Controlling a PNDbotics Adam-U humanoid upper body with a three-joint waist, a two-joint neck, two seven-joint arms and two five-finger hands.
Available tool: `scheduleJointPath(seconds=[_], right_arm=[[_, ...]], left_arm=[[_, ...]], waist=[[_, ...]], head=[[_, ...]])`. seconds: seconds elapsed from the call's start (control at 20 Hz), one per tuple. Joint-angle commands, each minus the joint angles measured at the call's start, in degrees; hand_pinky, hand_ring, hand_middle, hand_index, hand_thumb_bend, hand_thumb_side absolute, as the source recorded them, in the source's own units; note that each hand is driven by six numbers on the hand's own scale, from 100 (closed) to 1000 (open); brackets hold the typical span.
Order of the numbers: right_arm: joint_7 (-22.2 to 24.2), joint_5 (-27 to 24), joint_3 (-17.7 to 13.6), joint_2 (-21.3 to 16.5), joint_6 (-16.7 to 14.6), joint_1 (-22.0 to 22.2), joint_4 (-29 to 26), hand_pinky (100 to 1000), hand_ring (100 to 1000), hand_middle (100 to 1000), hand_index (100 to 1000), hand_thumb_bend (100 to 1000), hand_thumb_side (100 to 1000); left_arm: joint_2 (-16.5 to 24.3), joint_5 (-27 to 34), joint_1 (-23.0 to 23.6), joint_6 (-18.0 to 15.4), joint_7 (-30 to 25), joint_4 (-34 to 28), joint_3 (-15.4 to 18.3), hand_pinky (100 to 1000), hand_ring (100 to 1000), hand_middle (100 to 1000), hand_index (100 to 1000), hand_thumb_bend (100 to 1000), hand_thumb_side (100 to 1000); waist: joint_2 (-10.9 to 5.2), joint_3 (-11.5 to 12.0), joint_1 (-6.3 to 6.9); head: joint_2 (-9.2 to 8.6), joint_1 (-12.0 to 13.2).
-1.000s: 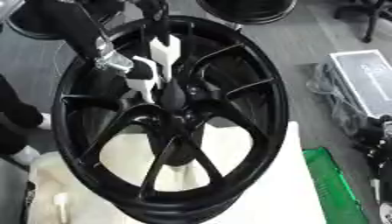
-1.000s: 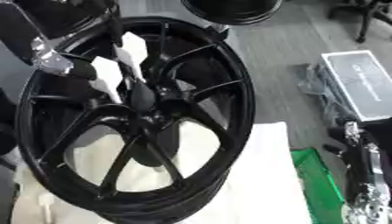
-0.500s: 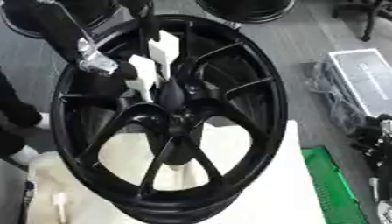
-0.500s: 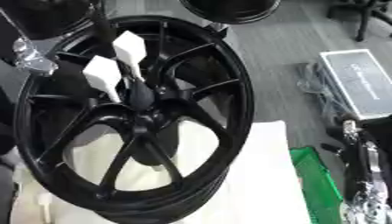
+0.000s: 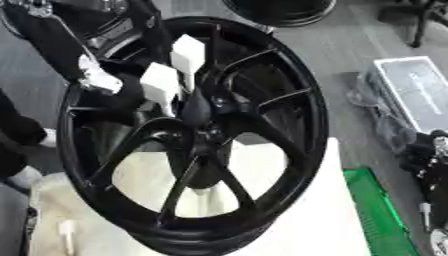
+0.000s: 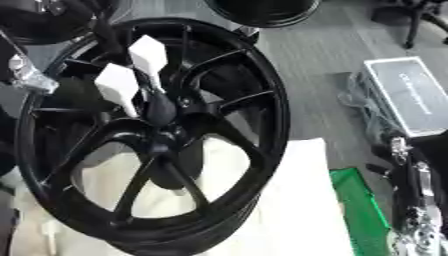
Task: Pull the pin out of the wheel hub.
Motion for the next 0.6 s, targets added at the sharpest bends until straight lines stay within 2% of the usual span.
scheduleJointPath(seconds=[0.05,0.6], right_arm=[[0.03,-0.24,-0.36,-0.71,0.0,-0.21,-0.64,652,780,612,756,100,818],[0.21,-0.23,-0.36,-0.38,0.22,-0.53,-0.17,653,781,613,758,100,826]], left_arm=[[1.78,-0.22,-0.49,-2.49,-3.29,-0.81,1.32,753,725,671,843,368,662],[1.25,-0.8,0.24,-0.96,-3.29,0.37,0.45,756,759,774,883,322,717]], waist=[[-0.74,0.0,-0.15],[-0.41,-0.2,-0.16]], head=[[-0.25,-0.17],[-0.28,-0.38]])
